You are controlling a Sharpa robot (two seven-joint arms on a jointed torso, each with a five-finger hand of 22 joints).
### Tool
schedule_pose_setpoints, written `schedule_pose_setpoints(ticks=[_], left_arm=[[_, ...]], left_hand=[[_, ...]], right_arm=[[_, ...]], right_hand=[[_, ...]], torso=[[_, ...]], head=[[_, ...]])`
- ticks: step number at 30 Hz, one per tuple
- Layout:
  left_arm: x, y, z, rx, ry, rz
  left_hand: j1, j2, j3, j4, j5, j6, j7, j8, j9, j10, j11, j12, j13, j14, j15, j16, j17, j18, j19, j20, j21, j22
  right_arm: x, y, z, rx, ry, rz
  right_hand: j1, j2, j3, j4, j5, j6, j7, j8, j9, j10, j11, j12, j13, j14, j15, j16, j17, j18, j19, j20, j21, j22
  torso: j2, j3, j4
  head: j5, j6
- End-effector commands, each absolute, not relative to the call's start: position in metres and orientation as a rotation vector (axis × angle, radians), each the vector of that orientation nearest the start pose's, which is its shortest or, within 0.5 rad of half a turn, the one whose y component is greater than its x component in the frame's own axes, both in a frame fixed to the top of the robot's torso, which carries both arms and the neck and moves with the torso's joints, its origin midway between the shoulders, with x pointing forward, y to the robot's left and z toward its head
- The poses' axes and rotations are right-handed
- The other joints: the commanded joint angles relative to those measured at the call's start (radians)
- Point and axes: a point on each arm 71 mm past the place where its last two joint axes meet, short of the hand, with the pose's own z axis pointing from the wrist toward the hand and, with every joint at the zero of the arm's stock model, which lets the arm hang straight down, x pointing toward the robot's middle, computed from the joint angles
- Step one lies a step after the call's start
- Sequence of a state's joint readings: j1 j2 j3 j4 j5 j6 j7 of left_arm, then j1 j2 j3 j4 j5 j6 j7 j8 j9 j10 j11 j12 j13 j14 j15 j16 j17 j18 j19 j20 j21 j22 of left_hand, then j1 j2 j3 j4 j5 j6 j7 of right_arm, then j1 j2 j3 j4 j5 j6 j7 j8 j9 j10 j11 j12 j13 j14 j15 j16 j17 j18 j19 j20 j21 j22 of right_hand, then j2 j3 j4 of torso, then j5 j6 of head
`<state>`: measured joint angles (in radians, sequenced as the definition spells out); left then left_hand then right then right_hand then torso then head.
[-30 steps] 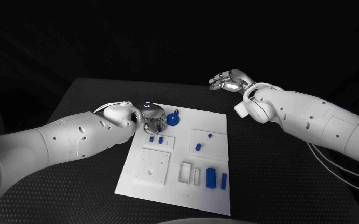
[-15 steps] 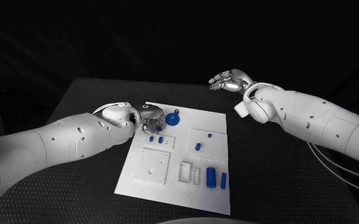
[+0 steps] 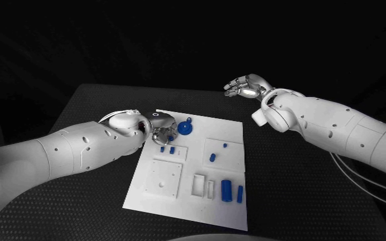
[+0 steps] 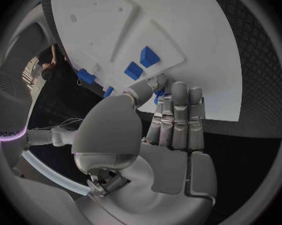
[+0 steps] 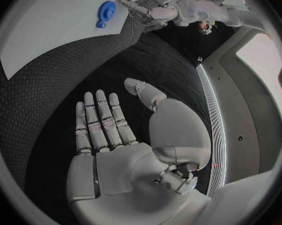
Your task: Assemble the parts on the task board
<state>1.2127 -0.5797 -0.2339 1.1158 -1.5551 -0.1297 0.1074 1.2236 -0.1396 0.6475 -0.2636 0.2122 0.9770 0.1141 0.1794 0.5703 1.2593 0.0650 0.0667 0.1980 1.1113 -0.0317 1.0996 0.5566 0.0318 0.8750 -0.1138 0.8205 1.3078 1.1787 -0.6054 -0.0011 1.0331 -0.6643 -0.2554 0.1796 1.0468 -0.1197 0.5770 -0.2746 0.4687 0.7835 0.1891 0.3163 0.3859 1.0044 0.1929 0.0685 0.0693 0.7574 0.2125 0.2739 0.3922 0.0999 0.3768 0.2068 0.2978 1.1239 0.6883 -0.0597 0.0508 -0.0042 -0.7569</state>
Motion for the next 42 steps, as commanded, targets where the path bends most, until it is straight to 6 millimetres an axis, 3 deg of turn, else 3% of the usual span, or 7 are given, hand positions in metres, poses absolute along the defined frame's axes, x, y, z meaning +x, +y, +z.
schedule_pose_setpoints(ticks=[1, 11, 13, 15, 23, 35, 42], left_arm=[[0.514, 0.174, -0.279, 0.552, 1.937, -0.577], [0.518, 0.184, -0.279, 0.543, 1.933, -0.532], [0.519, 0.186, -0.278, 0.541, 1.923, -0.527], [0.520, 0.188, -0.277, 0.536, 1.912, -0.524], [0.524, 0.196, -0.273, 0.510, 1.876, -0.511], [0.534, 0.212, -0.257, 0.416, 1.814, -0.508], [0.539, 0.221, -0.240, 0.259, 1.795, -0.582]], left_hand=[[0.004, -0.008, 0.000, -0.004, -0.004, -0.008, -0.001, -0.002, -0.002, -0.035, 0.024, -0.003, -0.006, 0.001, 0.008, -0.006, 0.001, 0.026, -0.007, -0.011, -0.003, 0.019], [0.011, -0.022, 0.000, -0.005, -0.004, -0.017, -0.003, 0.000, -0.006, -0.066, 0.033, -0.004, -0.017, 0.001, 0.017, -0.006, 0.002, 0.033, -0.007, -0.003, -0.002, 0.019], [0.007, -0.041, -0.008, -0.005, -0.058, -0.039, -0.015, -0.007, -0.011, -0.106, 0.047, -0.005, -0.029, -0.023, 0.030, -0.013, 0.001, 0.033, -0.022, 0.009, -0.006, 0.021], [0.008, -0.052, -0.009, -0.002, -0.080, -0.049, -0.013, -0.009, -0.014, -0.121, 0.052, -0.004, -0.034, -0.031, 0.035, -0.010, 0.003, 0.035, -0.029, 0.015, -0.006, 0.022], [0.024, -0.074, -0.002, 0.017, -0.082, -0.087, -0.017, -0.016, -0.021, -0.183, 0.070, -0.003, -0.060, -0.044, 0.053, 0.003, 0.008, 0.050, -0.035, 0.033, 0.002, 0.022], [0.043, -0.070, 0.009, 0.025, -0.078, -0.088, -0.008, -0.006, -0.020, -0.169, 0.067, 0.007, -0.065, -0.036, 0.050, 0.016, 0.010, 0.059, -0.030, 0.033, 0.010, 0.021], [0.045, -0.053, 0.010, 0.032, -0.068, -0.055, 0.011, 0.023, -0.012, -0.097, 0.042, 0.045, -0.055, -0.021, 0.026, 0.032, 0.012, 0.058, -0.018, 0.022, 0.025, 0.022]], right_arm=[[0.565, -0.225, -0.212, 0.582, 1.650, 1.026], [0.565, -0.227, -0.212, 0.586, 1.631, 1.017], [0.565, -0.228, -0.212, 0.588, 1.627, 1.013], [0.565, -0.228, -0.212, 0.589, 1.625, 1.011], [0.565, -0.231, -0.214, 0.595, 1.610, 0.998], [0.564, -0.233, -0.215, 0.573, 1.630, 0.984], [0.561, -0.233, -0.216, 0.455, 1.664, 0.936]], right_hand=[[-0.001, -0.002, -0.006, 0.002, 0.004, 0.000, 0.008, 0.007, -0.001, 0.003, 0.001, -0.002, -0.001, -0.004, 0.004, 0.005, -0.002, -0.012, 0.005, -0.001, -0.005, 0.001], [-0.001, -0.002, -0.006, 0.002, 0.005, -0.001, 0.008, 0.007, -0.001, 0.003, 0.001, -0.002, -0.001, -0.005, 0.004, 0.005, -0.002, -0.012, 0.004, -0.001, -0.006, 0.002], [-0.003, -0.004, -0.009, 0.002, 0.004, -0.001, 0.007, 0.007, -0.001, -0.005, 0.001, -0.005, -0.003, -0.008, 0.007, 0.004, -0.003, -0.014, 0.003, -0.001, -0.009, 0.003], [-0.005, -0.007, -0.011, 0.003, 0.003, -0.001, 0.005, 0.007, -0.002, -0.010, 0.001, -0.005, -0.003, -0.009, 0.008, 0.003, -0.003, -0.014, 0.002, -0.001, -0.010, 0.005], [-0.002, -0.011, -0.012, 0.003, 0.002, -0.012, -0.005, 0.002, -0.004, -0.023, 0.004, -0.005, -0.003, -0.011, 0.010, 0.003, -0.005, -0.014, 0.003, -0.001, -0.014, 0.010], [0.009, -0.007, -0.005, 0.002, -0.002, -0.009, 0.000, 0.005, -0.004, -0.027, 0.008, 0.000, -0.001, -0.005, 0.011, 0.007, -0.004, -0.011, 0.011, -0.003, -0.018, 0.016], [0.033, -0.003, 0.004, -0.009, -0.034, 0.020, 0.008, 0.021, 0.000, 0.043, -0.013, 0.023, 0.006, 0.056, -0.014, 0.044, 0.010, 0.013, 0.076, -0.009, -0.014, 0.023]], torso=[[0.000, 0.0001, 0.0004], [0.000, -0.0007, 0.0000], [0.000, -0.0009, -0.0001], [-0.001, -0.0011, 0.0003], [0.000, -0.0013, -0.0003], [-0.001, -0.0002, 0.0010], [-0.001, 0.0002, 0.0007]], head=[[0.000, 0.001], [-0.002, 0.003], [-0.002, 0.004], [-0.002, 0.005], [-0.001, 0.005], [-0.001, 0.009], [-0.001, 0.014]])
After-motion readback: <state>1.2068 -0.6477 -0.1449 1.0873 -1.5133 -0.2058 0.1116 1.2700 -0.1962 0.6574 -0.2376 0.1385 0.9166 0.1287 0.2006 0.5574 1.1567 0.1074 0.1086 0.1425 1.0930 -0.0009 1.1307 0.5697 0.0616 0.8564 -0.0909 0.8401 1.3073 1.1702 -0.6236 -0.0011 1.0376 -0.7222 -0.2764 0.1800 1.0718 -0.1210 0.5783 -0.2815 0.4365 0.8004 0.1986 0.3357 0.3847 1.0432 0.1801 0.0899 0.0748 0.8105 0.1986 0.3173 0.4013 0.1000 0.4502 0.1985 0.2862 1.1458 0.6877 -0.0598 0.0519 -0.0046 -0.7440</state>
